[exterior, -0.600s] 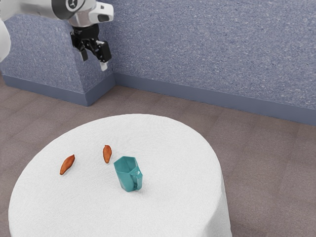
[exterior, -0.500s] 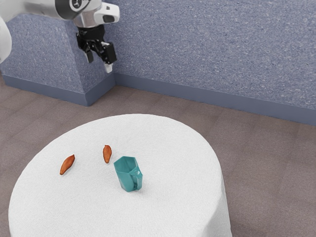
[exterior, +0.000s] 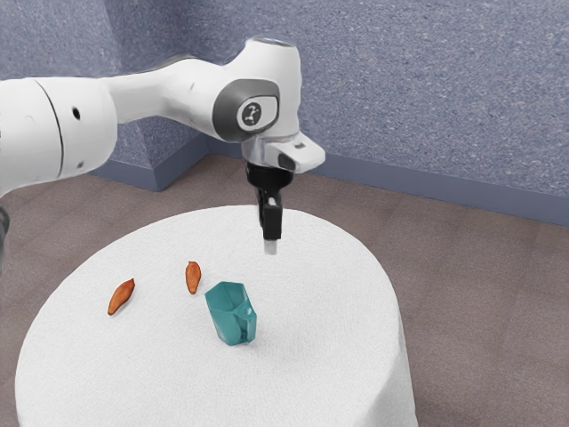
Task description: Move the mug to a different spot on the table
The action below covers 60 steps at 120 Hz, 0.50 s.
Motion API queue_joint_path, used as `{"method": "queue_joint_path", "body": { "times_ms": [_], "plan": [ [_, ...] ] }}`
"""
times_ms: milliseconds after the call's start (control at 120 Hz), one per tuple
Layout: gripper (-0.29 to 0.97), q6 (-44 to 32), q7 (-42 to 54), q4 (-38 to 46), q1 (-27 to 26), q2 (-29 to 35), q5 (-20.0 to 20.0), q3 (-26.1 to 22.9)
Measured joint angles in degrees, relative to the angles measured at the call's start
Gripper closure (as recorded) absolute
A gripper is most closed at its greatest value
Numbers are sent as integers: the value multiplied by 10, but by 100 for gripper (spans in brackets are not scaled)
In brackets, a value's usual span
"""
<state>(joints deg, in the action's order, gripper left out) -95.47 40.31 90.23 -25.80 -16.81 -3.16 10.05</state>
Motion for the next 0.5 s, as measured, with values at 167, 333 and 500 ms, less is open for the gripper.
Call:
{"method": "queue_joint_path", "body": {
  "times_ms": [167,333,500],
  "plan": [
    [0,-93,98,169,-1,59,-21,-13],
    [0,-210,192,258,-2,69,-65,-8],
    [0,-277,269,300,1,72,-95,22]
  ]
}}
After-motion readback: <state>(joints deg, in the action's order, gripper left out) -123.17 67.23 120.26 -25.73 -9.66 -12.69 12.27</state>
